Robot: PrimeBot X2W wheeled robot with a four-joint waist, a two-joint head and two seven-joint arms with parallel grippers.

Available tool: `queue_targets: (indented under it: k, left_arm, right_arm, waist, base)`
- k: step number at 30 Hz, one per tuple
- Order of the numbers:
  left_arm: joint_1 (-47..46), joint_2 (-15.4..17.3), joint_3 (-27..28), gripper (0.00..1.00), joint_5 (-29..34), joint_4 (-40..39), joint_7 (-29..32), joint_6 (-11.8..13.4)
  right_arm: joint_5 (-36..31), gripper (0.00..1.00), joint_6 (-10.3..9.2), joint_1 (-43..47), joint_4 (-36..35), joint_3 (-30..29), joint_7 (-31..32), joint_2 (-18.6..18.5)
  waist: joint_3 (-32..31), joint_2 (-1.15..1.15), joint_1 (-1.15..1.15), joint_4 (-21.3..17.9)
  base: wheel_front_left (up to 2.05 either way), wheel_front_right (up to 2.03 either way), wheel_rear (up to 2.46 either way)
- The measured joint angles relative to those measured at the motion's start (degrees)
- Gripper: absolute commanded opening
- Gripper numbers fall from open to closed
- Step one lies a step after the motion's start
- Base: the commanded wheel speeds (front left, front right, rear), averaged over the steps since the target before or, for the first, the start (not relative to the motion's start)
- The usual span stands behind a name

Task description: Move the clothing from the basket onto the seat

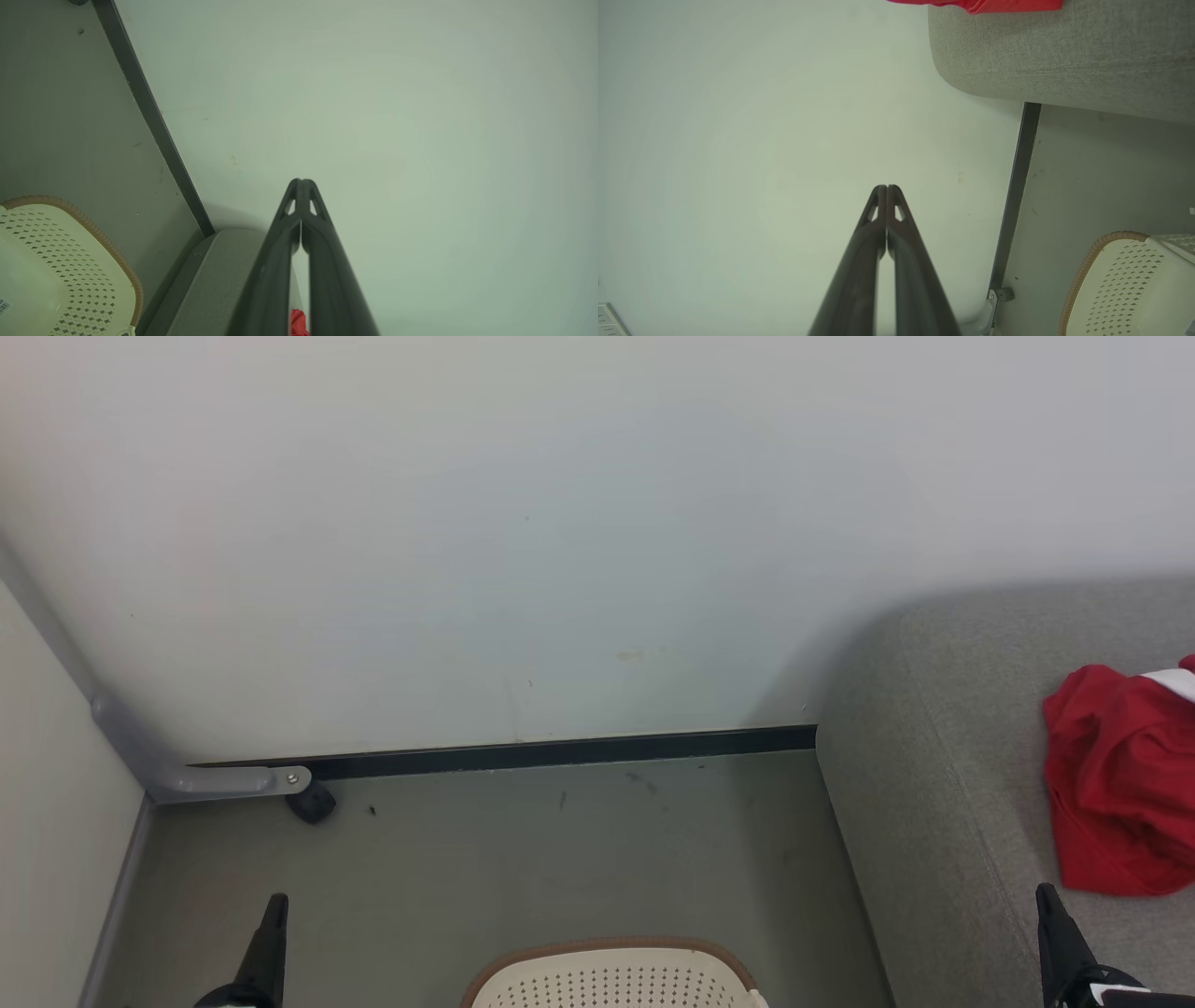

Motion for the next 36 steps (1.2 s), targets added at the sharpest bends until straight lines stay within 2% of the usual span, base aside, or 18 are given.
queue_targets:
  k: [36]
  left_arm:
    - [0.00,-0.01,0.00,0.00,0.00,0.00,0.00,0.00]
  right_arm:
    - [0.01,0.00,0.01,0.00,-0.02,0.01,0.00,0.01]
  waist:
    - [0.01,0.00,0.00,0.00]
  base:
    - [0.00,0.00,0.00]
